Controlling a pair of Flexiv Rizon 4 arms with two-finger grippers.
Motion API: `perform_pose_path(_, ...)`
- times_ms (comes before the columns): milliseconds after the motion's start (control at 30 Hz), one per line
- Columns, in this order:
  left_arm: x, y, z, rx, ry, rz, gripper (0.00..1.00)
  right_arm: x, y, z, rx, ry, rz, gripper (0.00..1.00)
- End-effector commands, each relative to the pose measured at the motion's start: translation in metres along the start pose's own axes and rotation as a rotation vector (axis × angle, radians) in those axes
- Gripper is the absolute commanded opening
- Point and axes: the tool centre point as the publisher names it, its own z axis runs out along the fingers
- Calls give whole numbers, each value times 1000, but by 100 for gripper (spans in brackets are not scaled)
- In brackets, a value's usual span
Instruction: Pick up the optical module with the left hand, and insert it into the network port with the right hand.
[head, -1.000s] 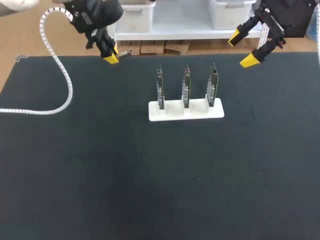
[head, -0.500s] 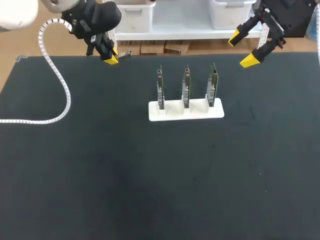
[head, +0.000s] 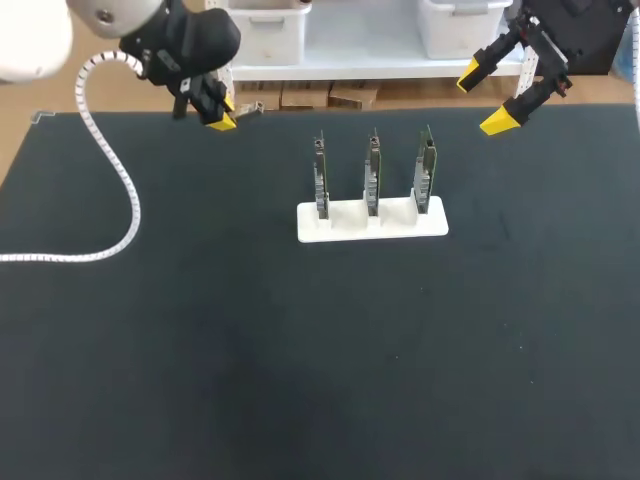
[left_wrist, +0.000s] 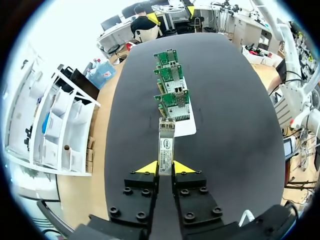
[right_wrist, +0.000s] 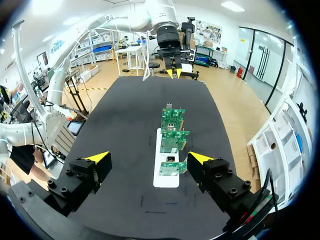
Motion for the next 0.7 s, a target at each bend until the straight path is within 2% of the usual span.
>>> perform_pose_path(33, -20, -12, -9, -22, -75, -6, 0, 0, 2, 0, 4, 1, 1, 100)
perform_pose_path(100, -35, -20, -14, -17, -96, -4, 0, 0, 2, 0, 4, 1, 1, 100)
perform_pose_path(233, -63, -36, -28, -26, -186, -2, 0, 0, 2, 0, 4, 1, 1, 100)
perform_pose_path(533, -80, -60, -59, -90, -281, -95, 0, 0, 2, 0, 4, 1, 1, 100)
perform_pose_path(700, -97, -80, -55, -64, -355, -144, 0, 0, 2, 0, 4, 1, 1, 100)
